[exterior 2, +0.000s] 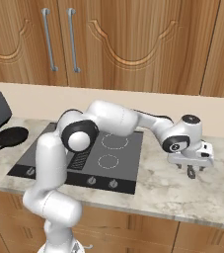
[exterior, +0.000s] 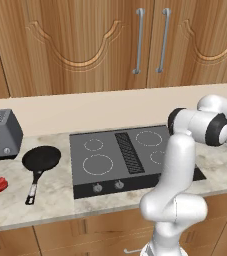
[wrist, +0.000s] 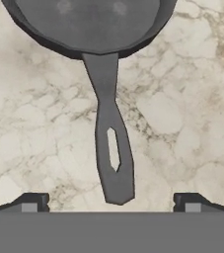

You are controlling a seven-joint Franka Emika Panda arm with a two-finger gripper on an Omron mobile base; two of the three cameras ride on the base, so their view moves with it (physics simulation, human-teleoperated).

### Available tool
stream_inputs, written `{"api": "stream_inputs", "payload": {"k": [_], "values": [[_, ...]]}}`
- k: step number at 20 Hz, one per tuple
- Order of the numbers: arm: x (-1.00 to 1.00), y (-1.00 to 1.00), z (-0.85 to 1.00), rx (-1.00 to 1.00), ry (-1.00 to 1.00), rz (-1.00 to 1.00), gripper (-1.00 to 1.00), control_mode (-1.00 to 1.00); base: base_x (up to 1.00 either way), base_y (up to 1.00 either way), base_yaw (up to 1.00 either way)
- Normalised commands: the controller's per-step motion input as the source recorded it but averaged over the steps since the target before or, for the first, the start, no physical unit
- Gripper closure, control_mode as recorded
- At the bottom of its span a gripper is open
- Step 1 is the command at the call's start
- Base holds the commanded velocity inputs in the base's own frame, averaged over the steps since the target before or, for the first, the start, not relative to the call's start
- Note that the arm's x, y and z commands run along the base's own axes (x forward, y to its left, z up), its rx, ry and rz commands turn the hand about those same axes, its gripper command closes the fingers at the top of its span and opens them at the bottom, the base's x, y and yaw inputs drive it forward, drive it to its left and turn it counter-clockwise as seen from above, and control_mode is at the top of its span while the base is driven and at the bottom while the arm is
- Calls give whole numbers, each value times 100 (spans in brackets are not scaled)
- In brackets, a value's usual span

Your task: Place both pans onto different burners. Then place the onion and the steak on different pans.

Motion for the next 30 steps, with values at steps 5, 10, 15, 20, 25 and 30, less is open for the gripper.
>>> {"api": "stream_inputs", "payload": {"k": [5,10,15,20,25,30], "values": [[10,0,-18,0,4,0,-100,-100,0,0,0],[1,0,-30,0,5,0,-100,-100,0,0,0],[0,1,-37,0,4,0,-100,-100,0,0,0],[3,0,-24,0,5,0,-100,-100,0,0,0],[6,0,-15,0,5,0,-100,-100,0,0,0],[3,0,-4,0,3,0,100,-100,0,0,0]]}}
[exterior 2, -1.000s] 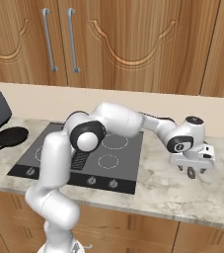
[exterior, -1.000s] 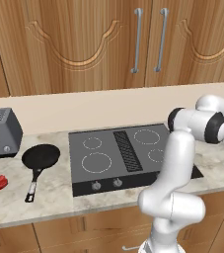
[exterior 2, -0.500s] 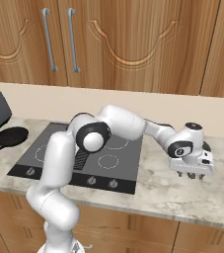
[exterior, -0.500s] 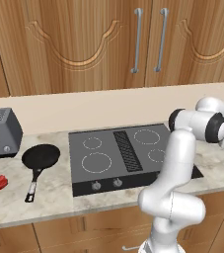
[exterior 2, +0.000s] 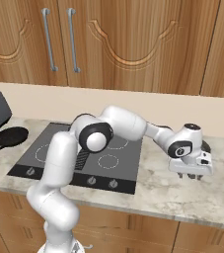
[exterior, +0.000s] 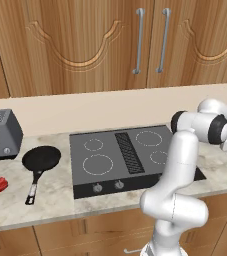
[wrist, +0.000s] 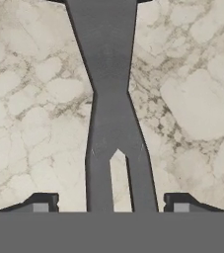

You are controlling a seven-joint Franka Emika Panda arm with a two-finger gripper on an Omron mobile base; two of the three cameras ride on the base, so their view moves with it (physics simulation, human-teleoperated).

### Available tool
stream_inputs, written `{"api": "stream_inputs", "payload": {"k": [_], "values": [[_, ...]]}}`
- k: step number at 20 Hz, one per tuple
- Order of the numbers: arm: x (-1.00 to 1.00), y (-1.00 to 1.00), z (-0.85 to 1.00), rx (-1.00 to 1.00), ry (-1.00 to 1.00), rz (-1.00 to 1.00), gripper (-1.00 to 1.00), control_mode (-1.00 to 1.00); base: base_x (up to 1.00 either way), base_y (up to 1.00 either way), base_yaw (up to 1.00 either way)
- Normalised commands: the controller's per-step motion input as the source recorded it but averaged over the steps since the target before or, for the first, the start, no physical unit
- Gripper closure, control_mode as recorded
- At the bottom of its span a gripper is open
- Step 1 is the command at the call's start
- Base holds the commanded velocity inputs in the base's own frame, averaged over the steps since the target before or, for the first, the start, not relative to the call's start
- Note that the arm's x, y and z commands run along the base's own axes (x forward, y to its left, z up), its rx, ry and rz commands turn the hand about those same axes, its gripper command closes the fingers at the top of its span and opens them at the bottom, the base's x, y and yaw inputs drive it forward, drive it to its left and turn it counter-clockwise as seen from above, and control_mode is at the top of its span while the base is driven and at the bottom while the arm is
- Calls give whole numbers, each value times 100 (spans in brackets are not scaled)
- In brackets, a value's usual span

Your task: Place both pans onto different burners. Then place the onion and the steak on different pans.

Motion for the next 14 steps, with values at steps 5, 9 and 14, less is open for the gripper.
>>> {"api": "stream_inputs", "payload": {"k": [5,9,14], "values": [[0,-4,0,0,0,0,100,-100,0,0,0],[0,0,8,0,0,1,100,-100,0,0,0],[-6,8,36,0,0,4,100,-100,0,0,0]]}}
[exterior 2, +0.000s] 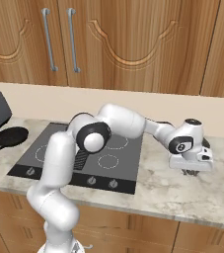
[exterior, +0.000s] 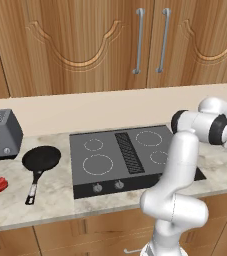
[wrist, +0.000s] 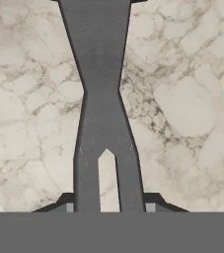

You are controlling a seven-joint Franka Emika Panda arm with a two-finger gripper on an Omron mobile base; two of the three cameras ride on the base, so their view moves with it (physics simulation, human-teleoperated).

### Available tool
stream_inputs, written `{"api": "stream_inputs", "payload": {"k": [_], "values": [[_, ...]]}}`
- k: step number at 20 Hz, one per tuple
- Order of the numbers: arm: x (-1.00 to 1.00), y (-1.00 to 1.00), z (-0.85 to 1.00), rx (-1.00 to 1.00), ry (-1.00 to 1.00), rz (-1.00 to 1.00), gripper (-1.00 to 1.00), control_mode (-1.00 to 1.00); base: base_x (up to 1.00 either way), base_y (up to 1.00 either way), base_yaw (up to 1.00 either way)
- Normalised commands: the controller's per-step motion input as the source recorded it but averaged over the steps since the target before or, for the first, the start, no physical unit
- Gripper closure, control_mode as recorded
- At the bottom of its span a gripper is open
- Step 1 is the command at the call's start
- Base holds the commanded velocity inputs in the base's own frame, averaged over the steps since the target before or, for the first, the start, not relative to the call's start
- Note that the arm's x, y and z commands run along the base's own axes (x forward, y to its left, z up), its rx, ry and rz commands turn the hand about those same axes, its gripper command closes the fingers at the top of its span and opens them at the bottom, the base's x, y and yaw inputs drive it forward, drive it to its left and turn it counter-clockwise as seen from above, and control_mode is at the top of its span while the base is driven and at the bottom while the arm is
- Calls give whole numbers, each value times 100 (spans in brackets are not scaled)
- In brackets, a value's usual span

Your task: Place both pans onto different burners. Then place the onion and the steak on different pans.

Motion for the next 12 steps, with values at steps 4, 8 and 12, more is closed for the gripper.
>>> {"api": "stream_inputs", "payload": {"k": [4,8,12], "values": [[-29,13,44,0,0,5,100,-100,0,0,0],[-49,38,24,0,1,5,100,-100,0,0,0],[-51,58,2,0,1,5,100,-100,0,0,0]]}}
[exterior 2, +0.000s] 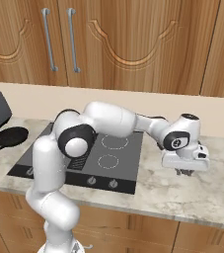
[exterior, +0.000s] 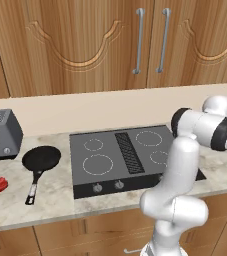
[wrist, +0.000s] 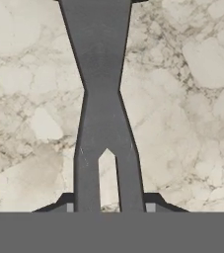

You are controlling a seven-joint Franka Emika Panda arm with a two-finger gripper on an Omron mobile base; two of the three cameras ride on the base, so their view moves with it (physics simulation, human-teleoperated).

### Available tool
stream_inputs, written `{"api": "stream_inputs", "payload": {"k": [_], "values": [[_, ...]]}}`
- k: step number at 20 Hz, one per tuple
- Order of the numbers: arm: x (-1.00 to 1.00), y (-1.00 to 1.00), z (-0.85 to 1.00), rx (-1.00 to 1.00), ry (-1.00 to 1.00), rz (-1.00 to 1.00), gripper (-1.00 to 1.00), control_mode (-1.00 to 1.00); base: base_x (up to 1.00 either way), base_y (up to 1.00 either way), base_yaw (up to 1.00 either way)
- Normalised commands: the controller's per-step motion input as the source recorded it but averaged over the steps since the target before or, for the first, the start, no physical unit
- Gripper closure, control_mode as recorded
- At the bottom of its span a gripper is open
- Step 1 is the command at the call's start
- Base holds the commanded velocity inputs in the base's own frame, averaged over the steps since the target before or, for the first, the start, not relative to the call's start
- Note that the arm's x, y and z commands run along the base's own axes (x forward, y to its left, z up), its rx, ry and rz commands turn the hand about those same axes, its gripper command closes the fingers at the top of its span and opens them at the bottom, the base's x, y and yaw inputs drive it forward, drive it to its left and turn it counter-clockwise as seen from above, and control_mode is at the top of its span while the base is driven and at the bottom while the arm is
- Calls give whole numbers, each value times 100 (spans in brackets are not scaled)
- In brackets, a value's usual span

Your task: Place both pans onto different burners. Then place the onion and the steak on different pans.

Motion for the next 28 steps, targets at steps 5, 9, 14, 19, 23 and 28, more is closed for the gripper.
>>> {"api": "stream_inputs", "payload": {"k": [5,9,14,19,23,28], "values": [[-49,62,0,-1,0,6,100,-100,0,0,0],[-35,65,13,-1,0,10,100,-100,0,0,0],[-24,60,13,-1,0,16,100,-100,0,0,0],[0,34,16,0,0,17,100,-100,0,0,0],[1,26,8,0,0,16,100,-100,0,0,0],[17,28,0,0,3,11,100,-100,0,0,0]]}}
